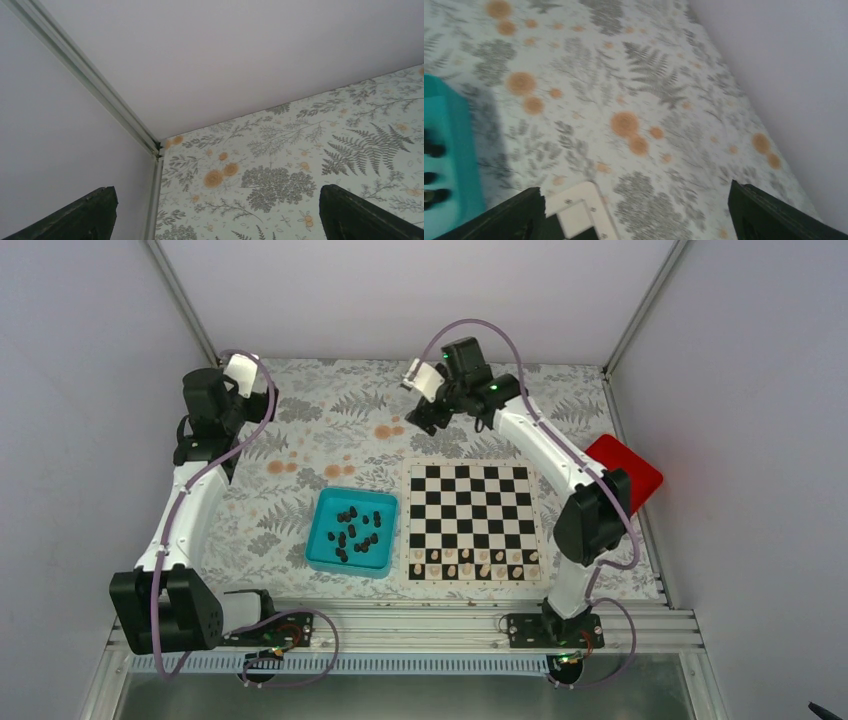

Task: Set up the chess pieces on the board
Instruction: Pick up the chess piece from the storage box.

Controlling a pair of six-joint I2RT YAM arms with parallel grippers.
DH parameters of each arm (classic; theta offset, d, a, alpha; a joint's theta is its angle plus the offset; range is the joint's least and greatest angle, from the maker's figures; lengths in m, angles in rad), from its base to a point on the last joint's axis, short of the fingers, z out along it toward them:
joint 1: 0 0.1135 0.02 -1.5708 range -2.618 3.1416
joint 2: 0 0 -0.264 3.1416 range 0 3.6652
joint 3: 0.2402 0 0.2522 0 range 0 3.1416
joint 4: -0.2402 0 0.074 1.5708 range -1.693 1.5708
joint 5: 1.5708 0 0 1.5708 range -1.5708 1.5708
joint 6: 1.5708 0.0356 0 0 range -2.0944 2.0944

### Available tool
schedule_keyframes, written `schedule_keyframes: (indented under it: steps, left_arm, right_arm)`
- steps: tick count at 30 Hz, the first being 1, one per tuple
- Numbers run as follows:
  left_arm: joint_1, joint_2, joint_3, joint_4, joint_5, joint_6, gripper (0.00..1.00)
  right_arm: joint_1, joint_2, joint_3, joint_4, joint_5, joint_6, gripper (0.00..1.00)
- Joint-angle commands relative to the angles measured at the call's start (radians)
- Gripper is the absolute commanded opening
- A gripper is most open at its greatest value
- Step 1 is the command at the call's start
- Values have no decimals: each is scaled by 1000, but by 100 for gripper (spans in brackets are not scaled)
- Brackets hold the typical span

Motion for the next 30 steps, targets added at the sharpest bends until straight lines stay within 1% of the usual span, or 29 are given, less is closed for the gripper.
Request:
schedule_keyframes:
  steps: [1,4,7,9,12,17,23,26,30]
  left_arm:
    - [3,15,2,42,-52,19,100]
    - [4,18,-12,54,-74,28,100]
    - [5,14,-26,63,-76,32,100]
    - [5,13,-31,65,-68,31,100]
    - [5,4,-37,67,-52,30,100]
    - [5,-15,-58,80,-49,39,100]
    - [6,-32,-83,91,-30,45,100]
    - [5,-31,-86,94,-32,48,100]
    - [5,-35,-87,93,-18,49,100]
  right_arm:
    - [121,39,56,-142,-91,-16,87]
    - [215,80,36,-211,-63,-44,78]
    - [293,106,-18,-221,-20,-60,67]
    - [334,111,-57,-203,-4,-64,58]
    - [382,128,-83,-191,0,-66,41]
    - [425,171,-95,-184,-2,-74,35]
    - [470,202,-100,-170,-15,-79,34]
    - [490,222,-100,-162,-15,-80,30]
    - [511,249,-96,-143,-19,-74,30]
